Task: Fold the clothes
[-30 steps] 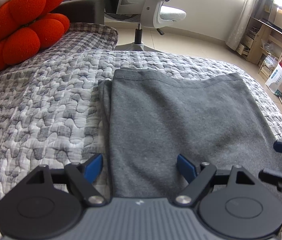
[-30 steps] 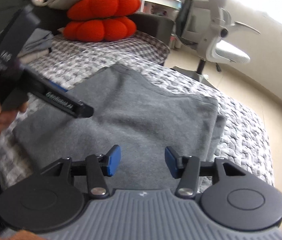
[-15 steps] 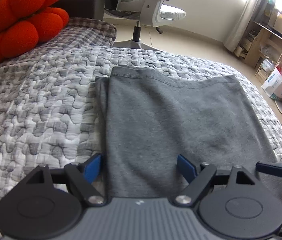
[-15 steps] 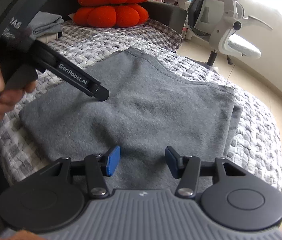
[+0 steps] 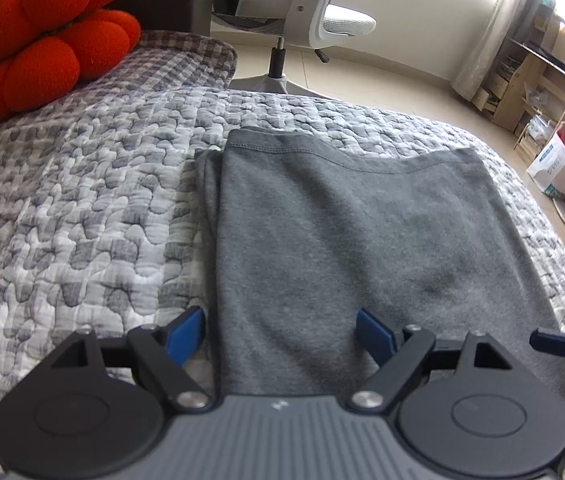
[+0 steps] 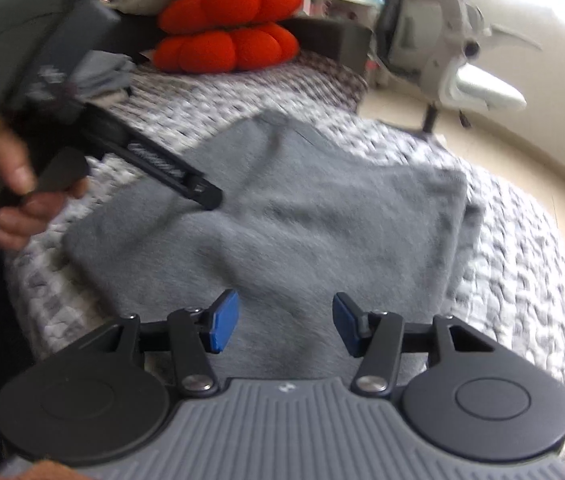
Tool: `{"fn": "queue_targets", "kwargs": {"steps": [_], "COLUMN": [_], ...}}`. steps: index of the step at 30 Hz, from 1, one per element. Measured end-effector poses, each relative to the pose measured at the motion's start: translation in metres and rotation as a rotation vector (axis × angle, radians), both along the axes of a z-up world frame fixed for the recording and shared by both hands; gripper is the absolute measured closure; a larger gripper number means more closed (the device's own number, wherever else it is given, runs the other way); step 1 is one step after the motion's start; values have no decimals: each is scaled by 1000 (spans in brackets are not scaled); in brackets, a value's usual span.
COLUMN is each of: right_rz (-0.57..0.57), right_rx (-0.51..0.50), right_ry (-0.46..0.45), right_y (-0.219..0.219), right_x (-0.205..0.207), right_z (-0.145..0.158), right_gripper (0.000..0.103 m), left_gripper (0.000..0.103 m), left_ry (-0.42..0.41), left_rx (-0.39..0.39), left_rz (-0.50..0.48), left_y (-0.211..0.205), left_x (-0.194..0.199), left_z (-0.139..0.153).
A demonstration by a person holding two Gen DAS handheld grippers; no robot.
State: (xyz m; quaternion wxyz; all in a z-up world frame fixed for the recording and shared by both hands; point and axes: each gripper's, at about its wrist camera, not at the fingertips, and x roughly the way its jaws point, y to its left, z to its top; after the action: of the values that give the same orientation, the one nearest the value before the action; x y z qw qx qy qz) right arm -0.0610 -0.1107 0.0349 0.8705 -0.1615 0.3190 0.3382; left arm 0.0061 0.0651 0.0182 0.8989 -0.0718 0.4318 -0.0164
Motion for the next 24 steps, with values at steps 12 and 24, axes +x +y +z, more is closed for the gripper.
{"fn": "queue_targets", "kwargs": {"steps": [12, 24], "right_rz": [323, 332], "right_rx": [-76, -178], "right_ry": [-110, -117], "right_y": [14, 25], "right_x": [-48, -50], "right_z": [-4, -19], "right_gripper": [46, 46], "left_gripper": [19, 17], "left_ry": [-12, -67], "left_rx": [-7, 70], "left_rz": [-63, -271], "left_y": [-4, -55], "left_x": [-8, 2], "left_z": [8, -2]}}
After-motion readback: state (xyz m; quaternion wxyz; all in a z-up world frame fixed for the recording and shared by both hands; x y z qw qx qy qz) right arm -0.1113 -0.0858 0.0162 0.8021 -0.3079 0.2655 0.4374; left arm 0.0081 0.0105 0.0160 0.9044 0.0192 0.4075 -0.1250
